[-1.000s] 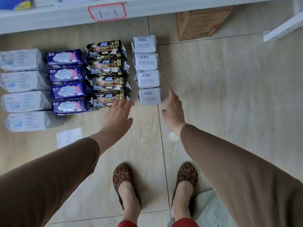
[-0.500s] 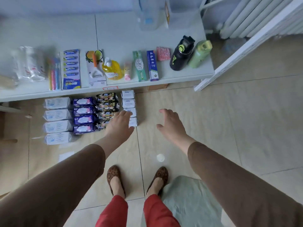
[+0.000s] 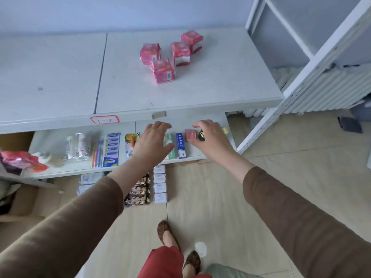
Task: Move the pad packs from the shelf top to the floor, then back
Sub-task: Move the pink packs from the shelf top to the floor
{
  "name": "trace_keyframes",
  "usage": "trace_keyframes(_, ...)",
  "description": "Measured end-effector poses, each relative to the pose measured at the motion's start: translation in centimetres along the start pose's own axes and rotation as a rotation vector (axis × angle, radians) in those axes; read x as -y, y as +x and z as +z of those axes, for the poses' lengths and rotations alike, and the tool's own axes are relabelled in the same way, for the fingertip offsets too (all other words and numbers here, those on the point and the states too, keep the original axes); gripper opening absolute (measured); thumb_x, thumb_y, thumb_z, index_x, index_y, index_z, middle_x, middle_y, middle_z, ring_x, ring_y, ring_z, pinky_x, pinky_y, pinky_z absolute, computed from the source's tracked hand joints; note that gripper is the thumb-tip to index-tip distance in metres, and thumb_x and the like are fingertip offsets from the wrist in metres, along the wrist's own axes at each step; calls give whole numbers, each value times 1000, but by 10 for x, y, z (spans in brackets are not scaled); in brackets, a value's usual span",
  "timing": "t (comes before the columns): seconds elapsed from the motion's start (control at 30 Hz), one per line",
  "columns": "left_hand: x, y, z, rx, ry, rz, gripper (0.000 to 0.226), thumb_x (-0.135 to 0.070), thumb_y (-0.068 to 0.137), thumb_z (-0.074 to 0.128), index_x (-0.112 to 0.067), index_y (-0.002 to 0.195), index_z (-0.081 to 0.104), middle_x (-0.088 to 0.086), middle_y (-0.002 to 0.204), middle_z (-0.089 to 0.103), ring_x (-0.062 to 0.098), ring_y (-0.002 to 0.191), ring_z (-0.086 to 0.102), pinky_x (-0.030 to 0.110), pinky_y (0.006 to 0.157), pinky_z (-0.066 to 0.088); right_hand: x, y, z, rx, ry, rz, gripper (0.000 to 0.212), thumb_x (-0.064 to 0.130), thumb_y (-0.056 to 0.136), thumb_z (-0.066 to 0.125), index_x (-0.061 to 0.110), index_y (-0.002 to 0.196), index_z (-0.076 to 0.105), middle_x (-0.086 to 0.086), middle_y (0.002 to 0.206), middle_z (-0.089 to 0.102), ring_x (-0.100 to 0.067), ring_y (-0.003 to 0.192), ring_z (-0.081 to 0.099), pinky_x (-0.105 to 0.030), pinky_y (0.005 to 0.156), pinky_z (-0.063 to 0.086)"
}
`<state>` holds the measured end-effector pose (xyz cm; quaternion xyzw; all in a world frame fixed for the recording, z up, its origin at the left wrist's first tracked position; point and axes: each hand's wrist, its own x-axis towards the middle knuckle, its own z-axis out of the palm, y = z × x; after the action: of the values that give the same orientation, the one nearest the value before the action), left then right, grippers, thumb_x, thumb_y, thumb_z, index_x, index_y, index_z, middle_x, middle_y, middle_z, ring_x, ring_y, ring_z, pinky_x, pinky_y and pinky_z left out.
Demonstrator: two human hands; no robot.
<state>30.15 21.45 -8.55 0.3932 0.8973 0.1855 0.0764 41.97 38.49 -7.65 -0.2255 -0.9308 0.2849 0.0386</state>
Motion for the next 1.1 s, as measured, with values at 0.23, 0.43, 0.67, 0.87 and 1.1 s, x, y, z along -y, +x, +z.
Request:
trace_keyframes(0.23,14,81,-47,-74,-41,-15,55,-35,86,68,-18,135,50,3,134,51,25,125,44,38,100,39,21,79,-45,-42,-14,-35,44,30,92,62,20,134,52,3,140,50,-19,130,40,-31,97,38)
trace_keyframes(0.43,28,134,-73,-86,-58,-45,54,-35,88,66,-18,137,49,3,137,50,24,127,42,38,101,40,23,143,-54,-35,49,-7,50,34,95,60,17,140,47,-1,142,50,-22,132,42,-32,102,35)
trace_keyframes(0.67,61,219,-90,-175,-207,-222,43,-34,95,59,-16,133,51,8,132,53,26,122,51,41,102,41,34,245,-43,49,203,-48,53,42,99,54,12,142,44,-8,144,50,-24,132,47,-36,106,40)
trace_keyframes(0.87,99,303,-100,-198,-288,-402,53,-41,95,58,-17,140,44,11,136,48,25,120,52,39,102,42,33,311,-23,194,223,-135,33,41,100,51,9,102,54,-8,98,60,-25,86,56,-34,71,40)
trace_keyframes(1.1,125,352,-103,136,-465,-495,68,-43,90,66,-35,149,34,6,134,50,27,115,55,42,103,44,10,331,-20,405,339,-168,34,42,89,70,19,101,48,6,84,55,-14,73,56,-29,66,46)
